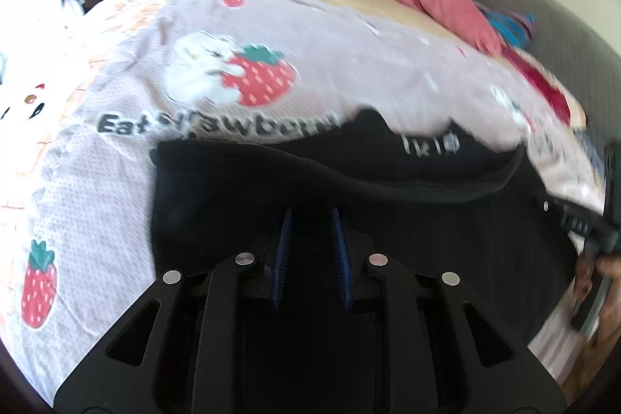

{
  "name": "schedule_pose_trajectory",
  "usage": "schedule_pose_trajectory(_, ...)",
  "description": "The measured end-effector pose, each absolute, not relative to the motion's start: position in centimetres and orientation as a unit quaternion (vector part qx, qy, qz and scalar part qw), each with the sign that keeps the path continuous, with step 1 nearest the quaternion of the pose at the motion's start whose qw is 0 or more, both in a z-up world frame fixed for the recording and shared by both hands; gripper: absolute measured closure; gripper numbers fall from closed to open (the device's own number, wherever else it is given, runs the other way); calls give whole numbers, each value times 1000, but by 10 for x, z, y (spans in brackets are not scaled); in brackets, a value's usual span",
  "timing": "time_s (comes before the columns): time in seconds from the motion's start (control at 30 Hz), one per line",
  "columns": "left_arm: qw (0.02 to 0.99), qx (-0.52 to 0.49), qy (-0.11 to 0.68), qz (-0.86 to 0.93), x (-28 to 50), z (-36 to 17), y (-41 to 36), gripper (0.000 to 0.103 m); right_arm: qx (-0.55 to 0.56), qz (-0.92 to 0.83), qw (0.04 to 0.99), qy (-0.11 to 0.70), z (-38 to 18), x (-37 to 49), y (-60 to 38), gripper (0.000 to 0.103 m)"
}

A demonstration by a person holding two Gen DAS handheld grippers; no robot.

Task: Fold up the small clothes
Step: 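Open both grippers and release the hem on the folded shirt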

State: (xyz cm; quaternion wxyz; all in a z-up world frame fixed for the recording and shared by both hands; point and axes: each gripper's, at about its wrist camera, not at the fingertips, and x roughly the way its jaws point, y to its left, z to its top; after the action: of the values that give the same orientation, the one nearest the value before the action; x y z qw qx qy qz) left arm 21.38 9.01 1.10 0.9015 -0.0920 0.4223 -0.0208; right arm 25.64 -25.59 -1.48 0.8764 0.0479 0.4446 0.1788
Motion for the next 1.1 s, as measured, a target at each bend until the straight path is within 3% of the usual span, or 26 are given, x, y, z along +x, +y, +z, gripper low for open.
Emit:
schedule_pose_trajectory(0.1, 907, -132, 400, 1, 214, 25, 113, 76, 48, 162, 889, 425, -8, 260, -265, 63)
schedule_pose_trajectory(0.2, 909, -155, 386, 34, 212, 33, 140, 74, 53, 140, 900, 410, -1, 264, -281, 62)
schedule_pose_trajectory(0.37, 891, -186, 412, 39, 215, 21, 162, 62, 49, 117, 895, 428, -8, 282, -302, 56)
schedule_pose_trajectory(0.5, 886, -170, 430, 28, 217, 11, 156, 60, 72, 131, 883, 445, -18, 292, -302, 56)
schedule_pose_trajectory(0.57, 886, -157, 436, 25, 220, 5, 151, 60, 75, 139, 881, 446, -21, 293, -297, 59)
schedule_pose_trajectory(0.6, 885, -151, 439, 24, 221, 2, 148, 60, 73, 142, 882, 444, -21, 293, -294, 66)
schedule_pose_trajectory(0.67, 885, -145, 442, 24, 223, -1, 145, 76, 63, 139, 885, 439, -22, 291, -291, 76)
schedule_pose_trajectory(0.73, 887, -135, 440, 30, 223, 0, 142, 84, 65, 135, 889, 432, -20, 288, -292, 89)
schedule_pose_trajectory(0.8, 894, -129, 428, 32, 220, 8, 141, 93, 89, 137, 892, 422, -14, 285, -302, 92)
schedule_pose_trajectory(1.1, 920, -119, 373, 25, 222, 37, 135, 97, 103, 124, 912, 378, 6, 277, -316, 97)
